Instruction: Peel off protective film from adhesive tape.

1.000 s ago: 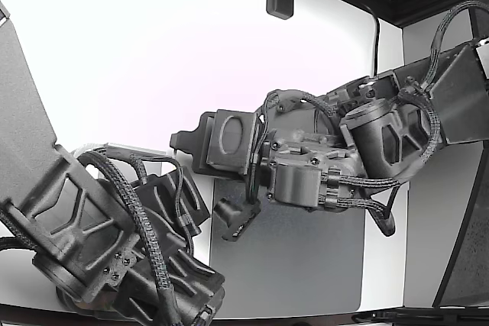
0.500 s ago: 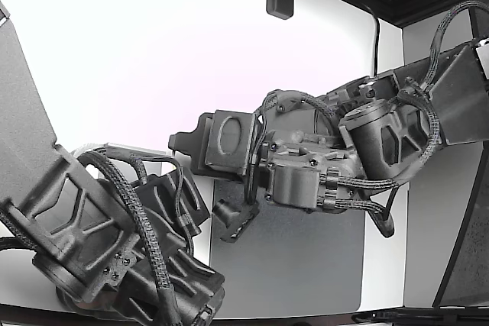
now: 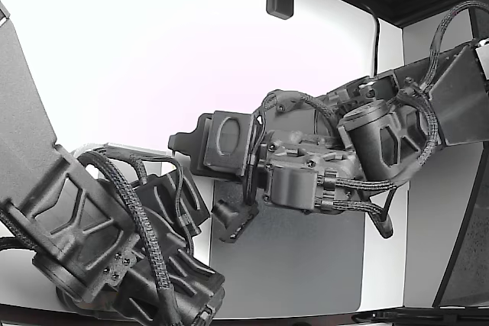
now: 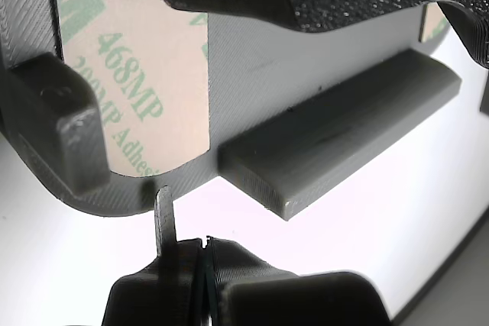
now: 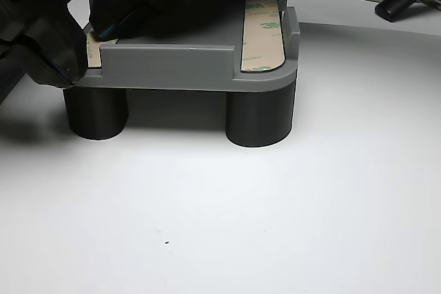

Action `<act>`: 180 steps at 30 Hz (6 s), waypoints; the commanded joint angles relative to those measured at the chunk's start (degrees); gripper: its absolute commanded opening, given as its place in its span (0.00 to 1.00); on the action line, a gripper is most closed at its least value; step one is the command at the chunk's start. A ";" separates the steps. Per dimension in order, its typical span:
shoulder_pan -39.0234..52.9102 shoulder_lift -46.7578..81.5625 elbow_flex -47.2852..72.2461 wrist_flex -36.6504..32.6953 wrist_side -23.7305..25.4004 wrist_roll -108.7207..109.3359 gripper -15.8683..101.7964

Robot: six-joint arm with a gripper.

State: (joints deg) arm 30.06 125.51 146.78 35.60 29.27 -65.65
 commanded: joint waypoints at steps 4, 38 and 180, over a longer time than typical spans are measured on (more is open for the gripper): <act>-0.35 0.44 -2.11 0.00 -0.26 0.09 0.04; 0.00 -0.35 -2.99 0.35 -0.88 0.88 0.04; 1.58 1.32 -1.76 -0.09 -0.35 2.55 0.04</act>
State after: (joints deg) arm 31.90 125.33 146.34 35.60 28.92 -63.19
